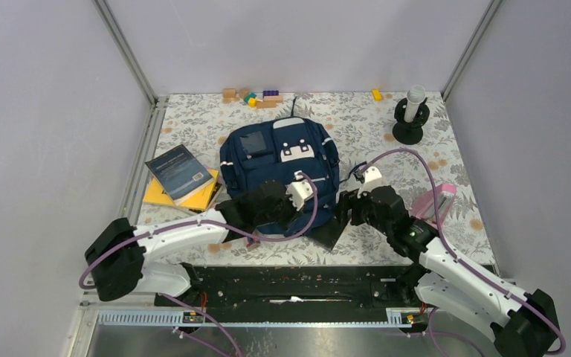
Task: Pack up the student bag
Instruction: Unzip the student bag at the center of the board.
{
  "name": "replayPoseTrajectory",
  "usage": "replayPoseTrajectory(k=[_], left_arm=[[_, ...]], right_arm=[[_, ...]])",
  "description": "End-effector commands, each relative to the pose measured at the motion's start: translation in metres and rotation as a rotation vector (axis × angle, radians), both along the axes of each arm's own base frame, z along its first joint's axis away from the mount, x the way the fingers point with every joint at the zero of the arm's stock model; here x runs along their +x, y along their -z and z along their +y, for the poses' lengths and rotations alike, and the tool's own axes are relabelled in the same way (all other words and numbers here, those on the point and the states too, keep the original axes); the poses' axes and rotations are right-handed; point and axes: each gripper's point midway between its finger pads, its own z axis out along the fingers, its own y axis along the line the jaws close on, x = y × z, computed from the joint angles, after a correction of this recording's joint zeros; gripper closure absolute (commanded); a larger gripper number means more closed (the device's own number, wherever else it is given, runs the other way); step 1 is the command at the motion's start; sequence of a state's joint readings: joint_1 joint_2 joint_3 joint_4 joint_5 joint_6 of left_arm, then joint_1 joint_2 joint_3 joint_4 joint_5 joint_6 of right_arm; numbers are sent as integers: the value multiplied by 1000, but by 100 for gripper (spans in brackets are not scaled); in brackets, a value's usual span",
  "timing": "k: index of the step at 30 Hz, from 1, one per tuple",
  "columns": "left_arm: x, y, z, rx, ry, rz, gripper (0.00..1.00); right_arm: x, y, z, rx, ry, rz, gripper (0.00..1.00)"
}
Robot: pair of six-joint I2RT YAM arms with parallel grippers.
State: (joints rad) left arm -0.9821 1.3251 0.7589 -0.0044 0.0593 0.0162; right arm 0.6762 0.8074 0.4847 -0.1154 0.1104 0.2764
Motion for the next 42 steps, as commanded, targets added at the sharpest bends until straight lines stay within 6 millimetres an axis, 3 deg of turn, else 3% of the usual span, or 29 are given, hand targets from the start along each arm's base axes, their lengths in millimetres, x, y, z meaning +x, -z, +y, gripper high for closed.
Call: replayPoseTrajectory(k=[1, 4, 11, 23, 32, 36, 39, 42], left_arm=[[3, -22, 18, -20, -63, -35, 100], [3, -28, 25, -18, -73, -34, 100], [9, -49, 39, -37, -117, -76, 100], [6, -58, 42, -66, -117, -82, 100], [7, -62, 43, -78, -124, -91, 100], [7, -65, 42, -84, -121, -93, 100], [8, -65, 44, -80, -131, -97, 100], [10, -65, 46, -74, -144, -102, 100]], right_arm=[[-15, -25, 34, 108, -245, -99, 23], [-21, -38, 47, 153, -331, -136, 20], [-26, -34, 69, 144, -465, -62, 17], [6, -20, 87, 90, -467, -68, 30], [9, -1, 101, 89, -474, 3, 39], [15, 5, 105, 98, -421, 20, 53], [17, 6, 109, 101, -402, 25, 78], [21, 7, 107, 100, -366, 26, 96]])
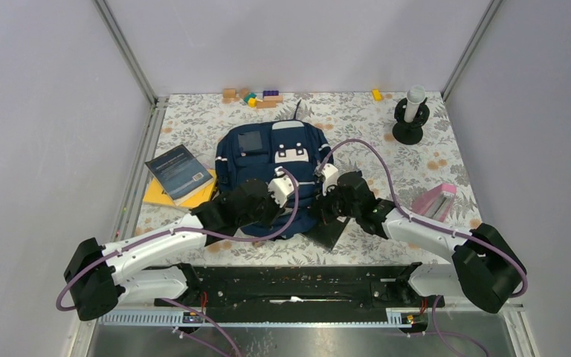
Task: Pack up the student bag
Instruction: Unzip the student bag at the center of the board.
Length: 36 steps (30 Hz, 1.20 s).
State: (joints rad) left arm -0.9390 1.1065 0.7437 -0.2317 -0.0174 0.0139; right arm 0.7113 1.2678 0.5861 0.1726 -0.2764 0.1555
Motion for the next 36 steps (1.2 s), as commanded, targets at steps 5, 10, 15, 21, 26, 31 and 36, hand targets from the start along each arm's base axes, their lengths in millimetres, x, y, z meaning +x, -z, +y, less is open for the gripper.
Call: replayPoseTrajectory(k=[5, 10, 15, 21, 26, 31, 36], left_arm=[[16, -41, -3, -94, -61, -97, 100], [18, -45, 4, -101, -112, -96, 100], [18, -57, 11, -125, -140, -115, 100], [17, -74, 21, -153, -177, -137, 100], [17, -85, 27, -162, -197, -149, 100], [20, -98, 34, -157, -234, -161, 100], [22, -107, 39, -160, -266, -173, 100]], right_arm=[[30, -19, -7, 12, 176, -86, 100], [43, -11, -42, -115, 333, -125, 100], [50, -7, -57, -206, 378, -135, 100], [64, -4, -62, -235, 407, -108, 100], [78, -7, -60, -243, 410, -113, 100], [98, -9, -61, -249, 419, -117, 100], [117, -5, -62, -254, 426, -103, 100]])
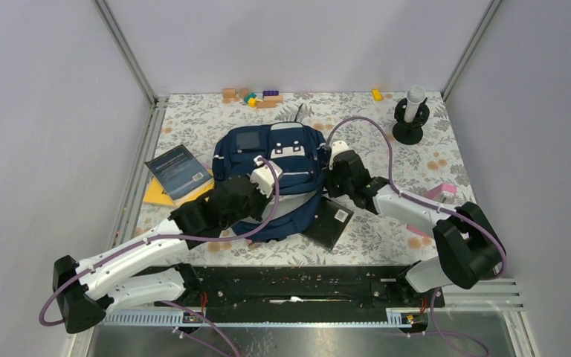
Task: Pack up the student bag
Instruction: Unzip the student bag at the center of the board.
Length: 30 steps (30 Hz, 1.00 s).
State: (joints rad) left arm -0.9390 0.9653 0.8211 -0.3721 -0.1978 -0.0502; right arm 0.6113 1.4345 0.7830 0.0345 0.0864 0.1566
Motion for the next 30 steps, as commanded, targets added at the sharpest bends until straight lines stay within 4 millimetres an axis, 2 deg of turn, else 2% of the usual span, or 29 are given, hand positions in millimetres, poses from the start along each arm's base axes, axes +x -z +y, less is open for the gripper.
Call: replayPoseTrajectory(k=[1, 6, 13, 14, 15, 17, 18, 19, 24, 30], left_arm=[[11, -56, 6, -111, -81, -101, 100], [14, -59, 8, -116, -91, -101, 100], [22, -50, 7, -108, -112, -77, 100], [24, -50, 6, -107, -114, -79, 100], [26, -50, 5, -102, -114, -82, 100], [29, -54, 1, -103, -112, -87, 100], [31, -56, -1, -102, -109, -89, 100], [32, -58, -3, -101, -106, -88, 100], [39, -58, 0, -40, -125, -44, 100], [48, -61, 17, 10, -168, -8, 100]], right_arm=[[32, -11, -7, -22, 38, -48, 100], [46, -10, -7, -13, 47, -39, 100], [44, -21, -20, 8, 80, -60, 100], [42, -23, -22, 9, 81, -64, 98], [39, -24, -24, 5, 81, -64, 79], [34, -29, -28, 1, 82, -65, 35], [28, -28, -33, -10, 88, -52, 22], [23, -30, -36, -14, 91, -48, 16], [-4, -37, -57, -21, 137, -21, 1], [-35, -22, -83, 21, 226, 98, 0]])
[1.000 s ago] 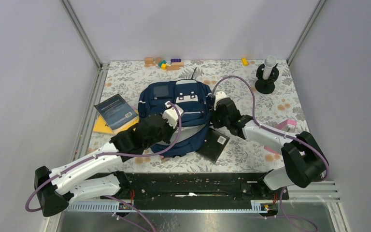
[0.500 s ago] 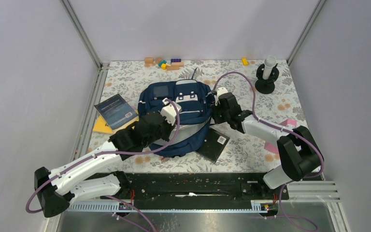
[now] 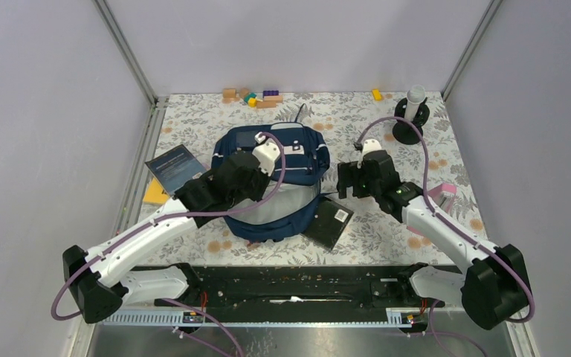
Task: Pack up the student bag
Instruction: Unzip the student bag at the center of the board, then pick up the book from the center of the board.
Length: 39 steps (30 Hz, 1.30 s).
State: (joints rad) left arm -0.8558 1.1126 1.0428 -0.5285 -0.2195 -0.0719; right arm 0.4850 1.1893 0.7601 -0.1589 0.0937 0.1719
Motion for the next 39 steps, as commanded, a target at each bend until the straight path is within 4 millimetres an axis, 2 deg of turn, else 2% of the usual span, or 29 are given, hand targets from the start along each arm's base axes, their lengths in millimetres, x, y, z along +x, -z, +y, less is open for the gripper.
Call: replayPoseTrajectory(k=[1, 6, 9, 12, 16, 21, 26, 31, 35, 37, 39], left_arm=[[17, -40, 11, -40, -57, -66, 100], [29, -47, 20, -39, -62, -63, 100], [42, -49, 22, -32, -75, -69, 100], [58, -50, 25, -22, -94, -85, 100], [82, -50, 23, -44, -129, -103, 100], [99, -57, 13, -78, -136, -129, 100], [122, -59, 14, -89, -181, -165, 100], [146, -45, 6, -71, -176, -171, 100], [148, -42, -1, -91, -167, -142, 100], [142, -45, -3, -120, -168, -117, 88], [133, -51, -2, -160, -173, -100, 60]], right_arm=[[-28, 25, -25, 21, 92, 143, 0], [-36, 28, -31, 61, 117, 200, 0], [-43, 28, -27, 95, 120, 260, 0], [-47, 38, -23, 123, 137, 309, 0], [-48, 46, 5, 238, 48, 358, 1], [-35, 53, 12, 251, 43, 338, 1], [-25, 66, 30, 280, 1, 351, 3], [-32, 82, 43, 274, -25, 384, 3], [-50, 90, 54, 270, -48, 427, 5], [-63, 93, 58, 275, -48, 460, 6], [-80, 97, 61, 281, -48, 503, 8]])
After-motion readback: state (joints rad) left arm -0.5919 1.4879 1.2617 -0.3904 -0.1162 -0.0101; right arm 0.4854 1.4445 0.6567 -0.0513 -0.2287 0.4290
